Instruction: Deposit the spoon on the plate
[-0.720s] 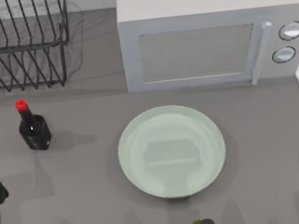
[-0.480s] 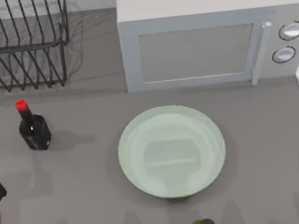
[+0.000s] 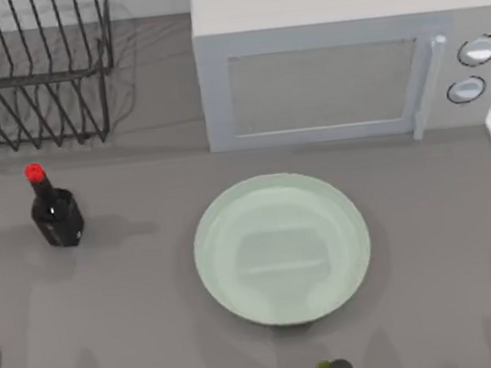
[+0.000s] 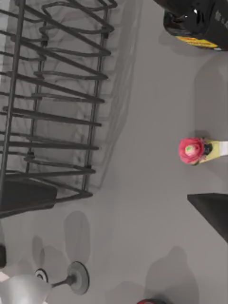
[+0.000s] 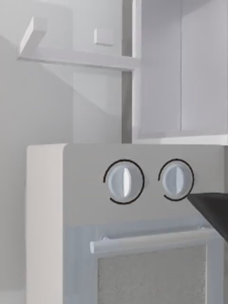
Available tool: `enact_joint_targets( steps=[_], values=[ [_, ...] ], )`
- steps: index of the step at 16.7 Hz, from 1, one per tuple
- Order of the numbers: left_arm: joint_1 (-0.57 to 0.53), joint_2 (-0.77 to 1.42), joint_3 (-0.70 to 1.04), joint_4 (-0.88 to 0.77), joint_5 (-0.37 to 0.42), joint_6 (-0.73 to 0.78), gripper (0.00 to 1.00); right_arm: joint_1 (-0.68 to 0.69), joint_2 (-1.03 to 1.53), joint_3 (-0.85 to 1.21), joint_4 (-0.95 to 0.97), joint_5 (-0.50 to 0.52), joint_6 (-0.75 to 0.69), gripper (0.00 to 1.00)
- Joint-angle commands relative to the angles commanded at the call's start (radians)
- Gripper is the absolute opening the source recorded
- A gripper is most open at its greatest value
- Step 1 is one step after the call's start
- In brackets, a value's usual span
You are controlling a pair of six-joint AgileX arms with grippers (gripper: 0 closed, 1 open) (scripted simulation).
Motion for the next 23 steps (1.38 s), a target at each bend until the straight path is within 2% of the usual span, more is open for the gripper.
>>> enact_joint_targets(
  steps=[7, 11, 16, 23],
  values=[
    [0.034, 0.758, 0.498, -0.391, 0.018, -0.027, 1.0, 0.0, 0.0, 0.0, 0.0, 0.0, 0.0, 1.0],
    [0.04, 1.068, 0.696, -0.579, 0.013, -0.024, 1.0, 0.0, 0.0, 0.0, 0.0, 0.0, 0.0, 1.0],
    [0.042, 1.22, 0.802, -0.692, 0.008, -0.018, 1.0, 0.0, 0.0, 0.0, 0.0, 0.0, 0.0, 1.0],
    [0.04, 1.217, 0.76, -0.651, 0.008, -0.017, 1.0, 0.0, 0.0, 0.0, 0.0, 0.0, 0.0, 1.0]
  ],
)
